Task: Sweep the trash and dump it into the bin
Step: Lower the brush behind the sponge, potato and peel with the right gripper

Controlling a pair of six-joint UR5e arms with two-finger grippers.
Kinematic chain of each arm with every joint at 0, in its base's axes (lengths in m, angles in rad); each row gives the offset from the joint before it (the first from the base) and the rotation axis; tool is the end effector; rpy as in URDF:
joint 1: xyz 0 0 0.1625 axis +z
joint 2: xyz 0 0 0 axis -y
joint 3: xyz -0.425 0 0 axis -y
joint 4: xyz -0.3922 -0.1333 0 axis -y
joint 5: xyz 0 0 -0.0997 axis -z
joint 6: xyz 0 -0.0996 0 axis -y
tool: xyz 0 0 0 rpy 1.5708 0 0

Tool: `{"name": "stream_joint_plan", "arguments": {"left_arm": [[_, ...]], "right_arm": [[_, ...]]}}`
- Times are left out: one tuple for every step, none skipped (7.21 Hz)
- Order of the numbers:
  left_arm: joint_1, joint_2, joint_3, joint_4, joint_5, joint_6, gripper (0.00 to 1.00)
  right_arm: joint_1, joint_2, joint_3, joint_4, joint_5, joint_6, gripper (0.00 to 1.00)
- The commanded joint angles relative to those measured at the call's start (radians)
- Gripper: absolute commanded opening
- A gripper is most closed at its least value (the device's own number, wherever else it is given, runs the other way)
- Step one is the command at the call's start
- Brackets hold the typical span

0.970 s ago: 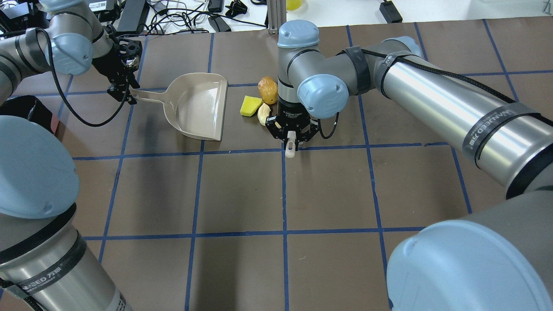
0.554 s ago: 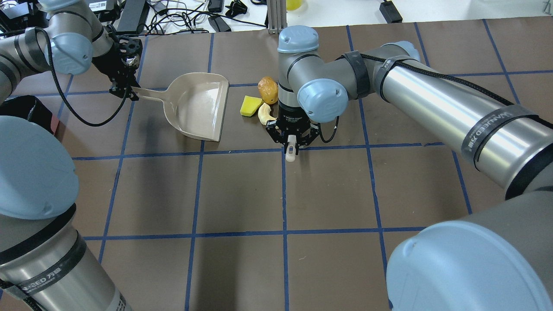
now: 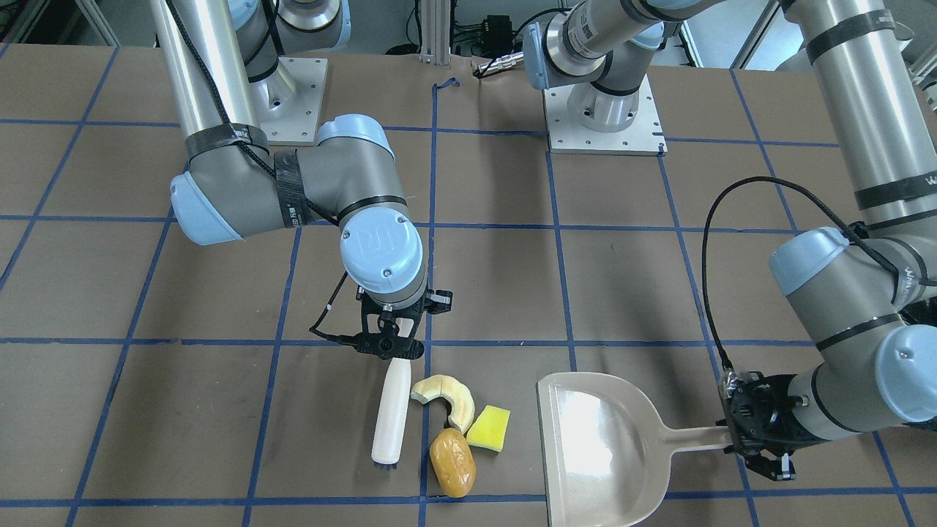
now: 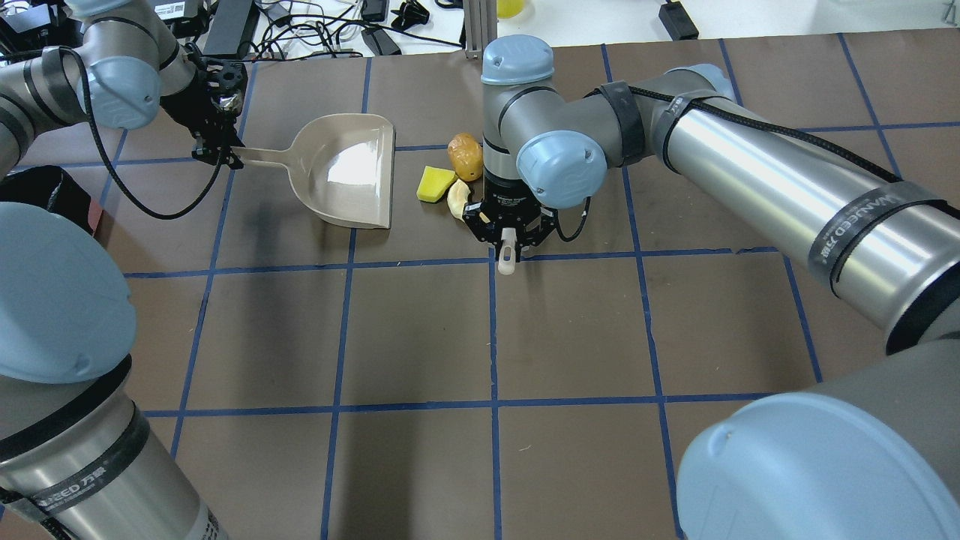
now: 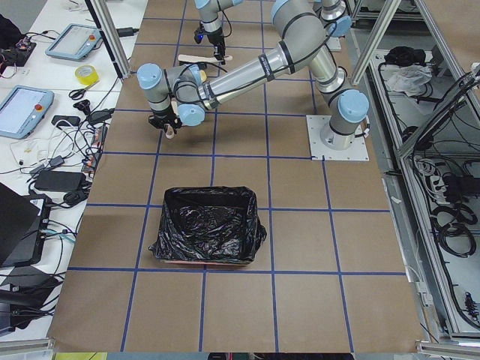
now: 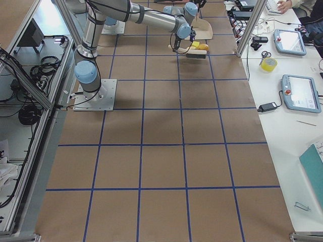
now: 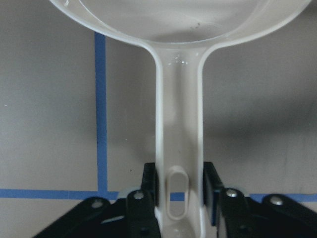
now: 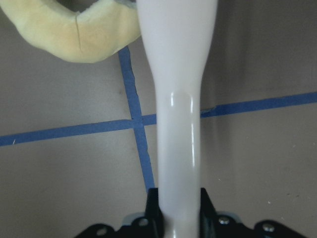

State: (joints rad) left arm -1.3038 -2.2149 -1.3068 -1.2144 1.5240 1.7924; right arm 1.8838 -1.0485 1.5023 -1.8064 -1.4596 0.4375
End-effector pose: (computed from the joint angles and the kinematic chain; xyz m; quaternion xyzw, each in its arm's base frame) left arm 0.0560 -0.7277 0.2550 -0.6904 -0.7229 0.0139 0.0222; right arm 0.3345 -0.5649 0.2407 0.0678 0.9902 0.1214 0.0116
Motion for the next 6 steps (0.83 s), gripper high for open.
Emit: {"name": "stream_joint_plan", "arguments": {"left_arm": [[-0.008, 0.003, -0.002, 0.004, 0.005, -0.001, 0.05], [-0.009, 0.004, -0.002, 0.004, 0.005, -0.001, 0.03], [-0.009, 0.004, -0.003, 0.004, 0.007, -0.001, 0.02], [-0.009, 0.006, -0.005, 0.004, 0.007, -0.001, 0.01], [-0.009, 0.006, -0.006, 0.004, 0.007, -0.001, 0.01], [-0.009, 0.006, -0.006, 0.004, 0.007, -0.001, 0.01]], "right_arm": [[0.001, -0.001, 0.009, 0.012, -0.008, 0.012, 0.0], [0.005, 0.005, 0.013, 0.009, 0.005, 0.074, 0.0], [0.017, 0.008, 0.013, 0.009, -0.004, 0.078, 0.0], [0.026, 0.01, 0.013, 0.004, 0.002, 0.078, 0.0], [0.037, 0.009, 0.013, -0.007, 0.004, 0.079, 0.0], [0.056, 0.024, 0.006, -0.013, 0.005, 0.079, 0.0]]}}
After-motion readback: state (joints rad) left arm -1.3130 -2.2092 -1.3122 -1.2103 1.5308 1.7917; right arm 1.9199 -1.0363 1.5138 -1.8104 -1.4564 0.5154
